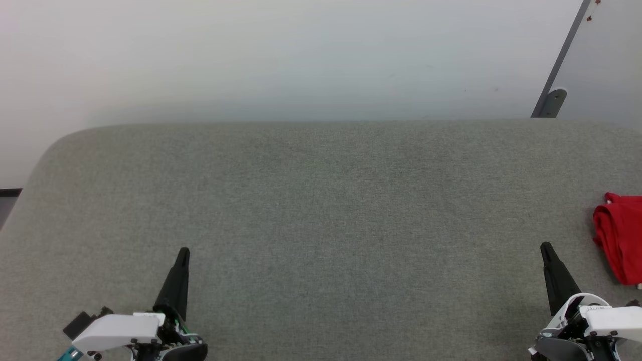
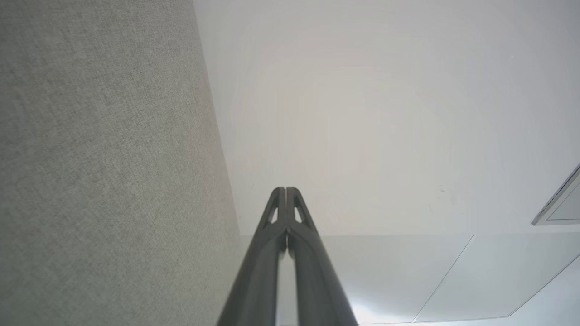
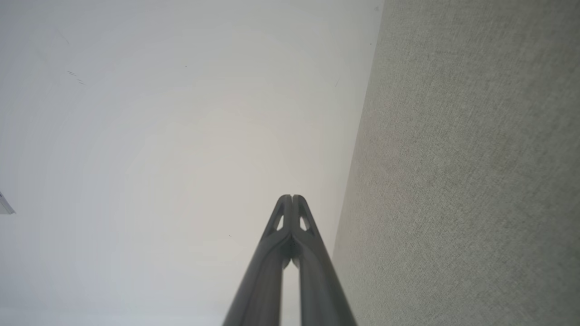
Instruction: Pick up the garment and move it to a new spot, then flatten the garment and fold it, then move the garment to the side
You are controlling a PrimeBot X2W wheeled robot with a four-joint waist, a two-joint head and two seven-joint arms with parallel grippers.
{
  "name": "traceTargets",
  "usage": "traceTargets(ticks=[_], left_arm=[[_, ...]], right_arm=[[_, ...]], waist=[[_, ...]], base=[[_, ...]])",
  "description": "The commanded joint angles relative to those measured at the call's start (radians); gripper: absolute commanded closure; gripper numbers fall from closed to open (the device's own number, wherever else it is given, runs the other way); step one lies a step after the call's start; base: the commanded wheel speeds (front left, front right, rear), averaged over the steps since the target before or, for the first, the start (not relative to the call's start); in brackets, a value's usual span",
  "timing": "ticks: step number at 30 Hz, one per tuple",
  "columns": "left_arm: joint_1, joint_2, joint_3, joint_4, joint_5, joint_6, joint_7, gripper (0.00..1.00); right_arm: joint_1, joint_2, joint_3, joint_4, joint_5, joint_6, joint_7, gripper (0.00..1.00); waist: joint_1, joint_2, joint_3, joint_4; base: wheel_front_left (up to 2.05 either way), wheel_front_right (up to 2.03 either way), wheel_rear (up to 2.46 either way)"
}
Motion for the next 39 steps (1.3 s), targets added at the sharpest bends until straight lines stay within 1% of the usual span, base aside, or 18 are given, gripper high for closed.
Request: traceTargets(ticks=[1,39], left_arm=[[-0.01,-0.001,0.003,0.001,0.003,-0.006,0.001,1.0],[-0.011,-0.007,0.01,0.002,0.01,-0.006,0.009,1.0]], right_arm=[[-0.003,0.004,0.001,0.0,0.004,-0.001,0.002,1.0],[-0.003,0.004,0.001,0.0,0.004,-0.001,0.002,1.0]], waist=[[0.0,0.0,0.0,0.0],[0.0,0.0,0.0,0.0]], base=[[0.0,0.0,0.0],[0.0,0.0,0.0]])
